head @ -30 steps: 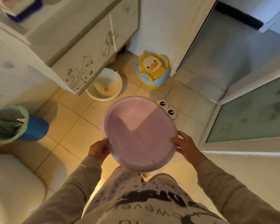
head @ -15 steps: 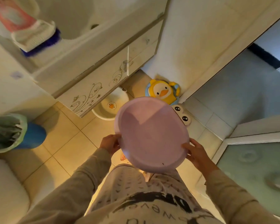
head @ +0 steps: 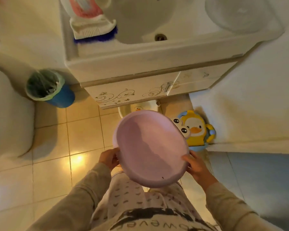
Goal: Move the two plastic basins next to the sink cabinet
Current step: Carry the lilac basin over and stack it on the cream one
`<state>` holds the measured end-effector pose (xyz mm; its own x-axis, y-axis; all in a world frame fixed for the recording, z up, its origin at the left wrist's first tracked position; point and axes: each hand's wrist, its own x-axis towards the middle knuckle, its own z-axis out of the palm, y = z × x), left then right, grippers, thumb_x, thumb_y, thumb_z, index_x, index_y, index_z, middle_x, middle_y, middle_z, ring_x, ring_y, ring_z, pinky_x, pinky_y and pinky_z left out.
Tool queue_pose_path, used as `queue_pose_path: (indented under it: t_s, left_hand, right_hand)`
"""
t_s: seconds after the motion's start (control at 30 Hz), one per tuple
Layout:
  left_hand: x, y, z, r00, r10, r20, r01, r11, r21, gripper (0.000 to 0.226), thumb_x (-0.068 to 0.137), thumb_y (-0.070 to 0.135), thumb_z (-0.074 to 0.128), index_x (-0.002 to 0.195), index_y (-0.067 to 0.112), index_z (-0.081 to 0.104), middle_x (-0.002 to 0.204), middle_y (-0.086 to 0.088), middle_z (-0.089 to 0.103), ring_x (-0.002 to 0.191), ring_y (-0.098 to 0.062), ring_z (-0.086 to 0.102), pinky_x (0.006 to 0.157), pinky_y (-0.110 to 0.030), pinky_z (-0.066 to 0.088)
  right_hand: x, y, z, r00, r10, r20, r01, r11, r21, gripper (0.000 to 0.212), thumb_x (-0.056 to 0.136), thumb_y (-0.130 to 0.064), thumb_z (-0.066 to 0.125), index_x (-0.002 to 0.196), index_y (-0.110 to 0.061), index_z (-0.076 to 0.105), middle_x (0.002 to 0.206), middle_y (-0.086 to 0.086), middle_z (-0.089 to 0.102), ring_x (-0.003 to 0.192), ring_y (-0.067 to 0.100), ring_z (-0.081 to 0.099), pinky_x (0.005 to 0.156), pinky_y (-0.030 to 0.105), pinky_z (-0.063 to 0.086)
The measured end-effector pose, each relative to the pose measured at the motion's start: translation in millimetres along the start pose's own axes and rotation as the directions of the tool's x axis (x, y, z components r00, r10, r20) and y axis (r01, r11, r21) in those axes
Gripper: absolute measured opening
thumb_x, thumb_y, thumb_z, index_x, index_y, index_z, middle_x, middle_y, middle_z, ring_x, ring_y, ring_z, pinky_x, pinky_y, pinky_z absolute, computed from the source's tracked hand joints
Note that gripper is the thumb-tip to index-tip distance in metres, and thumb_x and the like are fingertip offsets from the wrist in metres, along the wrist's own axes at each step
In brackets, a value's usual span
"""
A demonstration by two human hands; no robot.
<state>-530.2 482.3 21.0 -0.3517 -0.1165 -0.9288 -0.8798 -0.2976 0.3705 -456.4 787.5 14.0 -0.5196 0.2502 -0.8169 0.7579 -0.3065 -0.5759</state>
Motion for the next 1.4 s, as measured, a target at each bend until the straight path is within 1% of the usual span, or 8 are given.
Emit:
queue_pose_path:
  t_s: [0.3,0.57,0.73,0.9,1.07,1.2,1.3,1.4]
  left_hand:
    - [3,-34,55,0.991,-0.095,-0.092,0.076,0.98,-0.185,0.013,0.079,-0.009,0.054,0.069,-0.002,0.056,0.045,-0.009,0.055,0.061,-0.027,0.048,0.061,-0.036,0.049]
    - [53,-25,72,0.985,-0.132,-0.114,0.11,0.977,-0.183,0.011,0.081,-0.005,0.058,0.072,0.0,0.054,0.073,-0.013,0.052,0.066,-0.027,0.053,0.049,-0.03,0.056]
    - [119,-30,76,0.983,-0.106,-0.149,0.094,0.992,-0.088,0.005,0.082,0.001,0.06,0.078,0.002,0.057,0.077,-0.011,0.056,0.068,-0.025,0.054,0.068,-0.038,0.052]
    - [215,-56,76,0.982,-0.101,-0.159,0.104,0.994,0.012,0.008,0.081,0.004,0.059,0.074,0.007,0.058,0.074,-0.009,0.055,0.066,-0.023,0.053,0.064,-0.033,0.051]
    - [296,-72,86,0.99,-0.09,-0.108,0.092,0.996,0.012,0.018,0.081,0.004,0.059,0.099,0.001,0.06,0.09,-0.01,0.059,0.078,-0.026,0.058,0.076,-0.035,0.053]
    - [321,-63,105,0.993,-0.064,-0.099,0.071,0.995,0.074,0.012,0.078,-0.004,0.054,0.083,0.005,0.061,0.083,-0.006,0.061,0.073,-0.021,0.059,0.067,-0.03,0.052]
    - [344,-47,117,0.992,-0.01,-0.128,0.023,0.995,0.1,0.019,0.076,-0.007,0.053,0.092,0.002,0.06,0.083,-0.005,0.061,0.075,-0.022,0.059,0.069,-0.03,0.052]
    - [375,-22,127,0.981,0.056,-0.186,-0.036,0.993,0.111,0.015,0.075,-0.008,0.054,0.077,0.006,0.059,0.077,-0.003,0.06,0.072,-0.02,0.059,0.066,-0.029,0.053]
  right_hand:
    - [77,-73,-30,0.989,0.093,0.114,-0.063,0.967,-0.248,0.026,0.078,-0.003,0.063,0.097,-0.019,0.067,0.094,0.006,0.069,0.084,0.022,0.063,0.059,0.027,0.051]
    - [118,-61,-24,0.979,0.192,0.068,-0.17,0.954,-0.246,0.024,0.081,0.003,0.058,0.092,-0.016,0.064,0.085,0.006,0.065,0.08,0.021,0.059,0.06,0.029,0.049]
    - [158,-18,-20,0.981,0.193,-0.012,-0.191,0.953,-0.234,0.026,0.08,-0.002,0.06,0.105,-0.01,0.063,0.094,0.008,0.066,0.086,0.022,0.063,0.066,0.033,0.053]
    - [235,40,-11,0.974,0.214,-0.077,-0.226,0.942,-0.248,0.017,0.083,0.0,0.059,0.097,-0.007,0.062,0.085,0.009,0.062,0.081,0.022,0.06,0.071,0.034,0.051]
    - [315,75,6,0.974,0.212,-0.077,-0.225,0.938,-0.262,0.013,0.084,-0.001,0.057,0.078,-0.012,0.062,0.079,0.004,0.061,0.079,0.015,0.06,0.061,0.027,0.055]
    - [355,69,34,0.978,0.189,-0.091,-0.204,0.958,-0.2,0.011,0.081,-0.001,0.059,0.086,-0.01,0.063,0.084,0.005,0.062,0.081,0.015,0.061,0.067,0.031,0.055]
    - [387,52,59,0.99,0.119,-0.072,-0.13,0.977,-0.17,0.012,0.076,-0.002,0.062,0.08,-0.014,0.064,0.076,0.002,0.064,0.07,0.012,0.064,0.06,0.026,0.055]
    - [424,38,84,0.995,0.069,-0.07,-0.077,0.991,-0.11,0.013,0.074,0.001,0.064,0.074,-0.012,0.062,0.081,0.008,0.062,0.075,0.02,0.061,0.072,0.035,0.055]
